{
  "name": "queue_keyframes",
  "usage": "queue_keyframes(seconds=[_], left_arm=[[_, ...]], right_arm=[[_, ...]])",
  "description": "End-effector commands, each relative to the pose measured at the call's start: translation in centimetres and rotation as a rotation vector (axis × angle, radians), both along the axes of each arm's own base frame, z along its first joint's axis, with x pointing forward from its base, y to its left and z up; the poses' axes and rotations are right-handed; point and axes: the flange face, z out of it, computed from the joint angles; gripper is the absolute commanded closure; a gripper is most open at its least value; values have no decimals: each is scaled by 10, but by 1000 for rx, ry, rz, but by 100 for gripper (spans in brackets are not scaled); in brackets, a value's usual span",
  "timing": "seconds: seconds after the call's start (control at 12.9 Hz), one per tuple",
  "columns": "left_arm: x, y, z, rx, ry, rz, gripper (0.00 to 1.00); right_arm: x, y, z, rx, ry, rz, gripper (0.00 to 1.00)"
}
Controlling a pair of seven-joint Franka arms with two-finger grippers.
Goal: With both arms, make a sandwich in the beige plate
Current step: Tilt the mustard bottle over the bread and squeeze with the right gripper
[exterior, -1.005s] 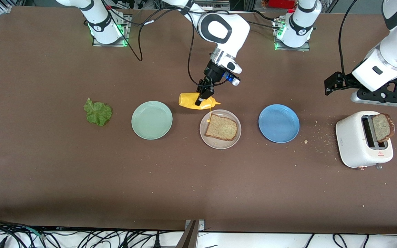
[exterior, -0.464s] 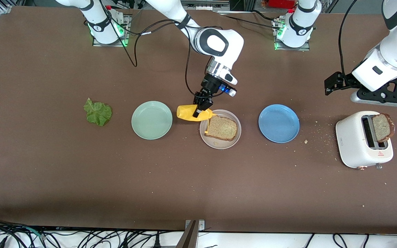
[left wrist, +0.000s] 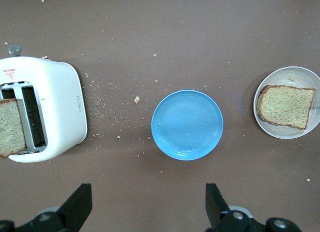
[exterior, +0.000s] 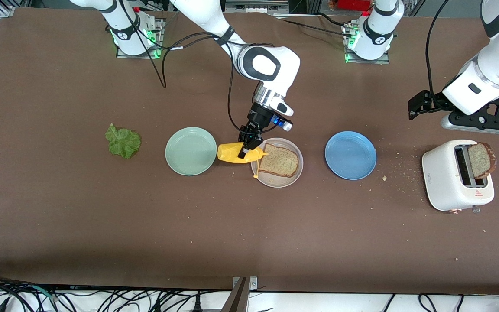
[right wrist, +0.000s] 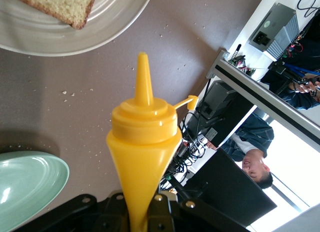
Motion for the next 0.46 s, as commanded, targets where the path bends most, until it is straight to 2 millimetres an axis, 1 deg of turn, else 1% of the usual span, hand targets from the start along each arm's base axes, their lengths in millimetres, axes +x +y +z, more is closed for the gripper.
queue_keyframes(seconds=[0.0, 0.08, 0.15, 0.23, 0.39], left_arm=[[2, 3, 5, -1, 7, -4, 0], [2, 3, 5, -1, 7, -4, 0], [1, 3, 6, -1, 5, -4, 0], [1, 3, 6, -1, 7, -4, 0], [1, 3, 5, -1, 8, -4, 0]], right_arm=[[-2, 12, 9, 13, -17, 17, 100], [-4, 13, 14, 57, -4, -10, 100], [-5, 10, 28, 127, 30, -65, 100], [-2, 4, 47, 198, 78, -132, 100], [6, -22, 94, 365, 207, -286, 100]])
